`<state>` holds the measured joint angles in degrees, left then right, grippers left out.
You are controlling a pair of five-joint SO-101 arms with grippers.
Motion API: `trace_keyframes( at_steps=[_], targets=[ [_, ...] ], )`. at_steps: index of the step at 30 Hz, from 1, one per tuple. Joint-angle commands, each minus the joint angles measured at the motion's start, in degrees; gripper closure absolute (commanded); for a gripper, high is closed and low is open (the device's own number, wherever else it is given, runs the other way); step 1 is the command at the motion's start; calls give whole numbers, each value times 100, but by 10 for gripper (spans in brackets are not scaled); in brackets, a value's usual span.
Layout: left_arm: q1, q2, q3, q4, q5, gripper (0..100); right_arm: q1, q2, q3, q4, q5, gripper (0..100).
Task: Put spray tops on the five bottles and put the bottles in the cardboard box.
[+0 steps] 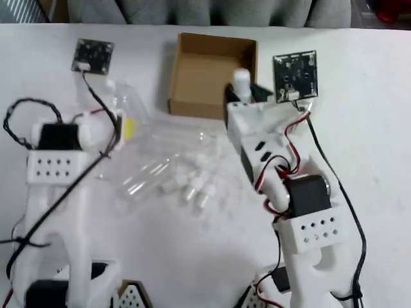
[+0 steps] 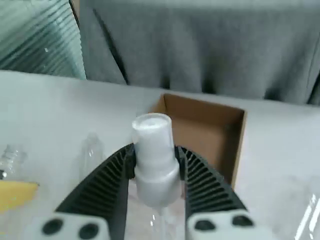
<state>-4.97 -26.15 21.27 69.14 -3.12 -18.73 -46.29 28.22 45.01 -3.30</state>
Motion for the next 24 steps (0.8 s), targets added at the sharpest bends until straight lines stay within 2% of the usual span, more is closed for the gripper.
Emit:
trace_keyframes(
  at_steps=[1, 4, 8, 13, 19, 24],
  targets=[
    [321, -901, 686, -818, 88, 976, -259, -75, 325, -1789, -44, 983],
    [374, -1323, 1213, -1257, 88, 976, -409, -84, 624, -2756, -35, 983],
    [426, -1780, 1908, -1969, 97, 976, -593, -75, 598, -3503, -44, 983],
    [426, -2167, 2673, -2734, 97, 976, -1332, -40, 79, -4418, 97, 984],
    [426, -2536, 3200, -3235, 97, 976, -2264, 549, -1389, -4101, 923, 984],
    [418, -3240, 3622, -3534, 97, 976, -2334, 576, -941, -3521, 1011, 984]
  ],
)
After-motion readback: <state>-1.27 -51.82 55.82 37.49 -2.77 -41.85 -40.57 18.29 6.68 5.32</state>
